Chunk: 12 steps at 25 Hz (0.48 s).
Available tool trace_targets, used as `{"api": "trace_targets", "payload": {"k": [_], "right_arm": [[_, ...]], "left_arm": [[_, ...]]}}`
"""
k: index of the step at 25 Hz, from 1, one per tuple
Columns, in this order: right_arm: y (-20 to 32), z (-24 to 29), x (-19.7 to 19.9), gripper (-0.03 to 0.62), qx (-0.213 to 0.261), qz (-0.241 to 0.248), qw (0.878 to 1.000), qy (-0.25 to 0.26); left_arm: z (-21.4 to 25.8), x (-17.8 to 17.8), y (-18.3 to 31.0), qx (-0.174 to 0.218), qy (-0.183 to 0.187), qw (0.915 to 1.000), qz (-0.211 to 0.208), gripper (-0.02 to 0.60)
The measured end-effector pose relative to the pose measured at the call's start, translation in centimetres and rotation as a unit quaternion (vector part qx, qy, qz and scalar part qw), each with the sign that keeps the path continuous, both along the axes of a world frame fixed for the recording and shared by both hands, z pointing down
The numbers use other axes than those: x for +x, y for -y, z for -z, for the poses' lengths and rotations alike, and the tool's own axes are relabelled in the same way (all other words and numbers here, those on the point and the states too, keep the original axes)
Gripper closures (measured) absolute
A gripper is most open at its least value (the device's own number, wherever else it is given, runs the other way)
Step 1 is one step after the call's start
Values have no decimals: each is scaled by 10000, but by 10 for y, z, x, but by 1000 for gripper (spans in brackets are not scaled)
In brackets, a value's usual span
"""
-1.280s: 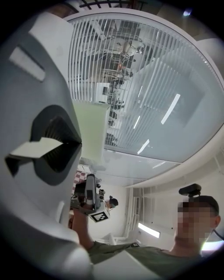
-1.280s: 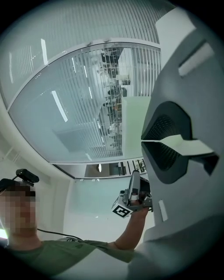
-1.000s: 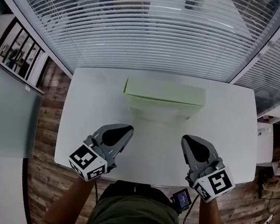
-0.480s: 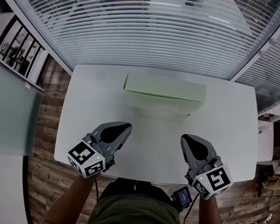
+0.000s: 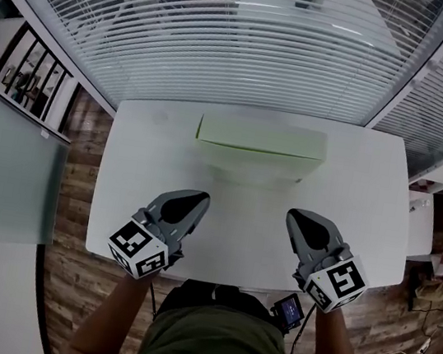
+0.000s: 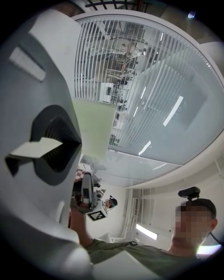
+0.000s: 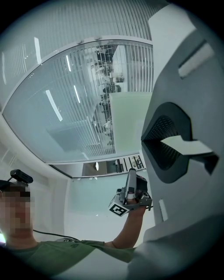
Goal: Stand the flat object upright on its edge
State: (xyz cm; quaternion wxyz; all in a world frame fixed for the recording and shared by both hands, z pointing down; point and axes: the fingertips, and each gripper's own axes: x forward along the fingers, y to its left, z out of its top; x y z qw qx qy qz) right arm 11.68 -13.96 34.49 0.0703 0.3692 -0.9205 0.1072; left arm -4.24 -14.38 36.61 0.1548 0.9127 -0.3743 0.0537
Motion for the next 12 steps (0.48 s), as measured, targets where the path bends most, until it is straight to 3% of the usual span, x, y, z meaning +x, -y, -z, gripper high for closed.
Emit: {"api": "trace_targets", "payload": {"k": [12], "right_arm": [[-1,-4,1,582,-37,-36,10000,-7]], "left_arm": [[-2,3,-3,-7,48,10000,-53,583]]}}
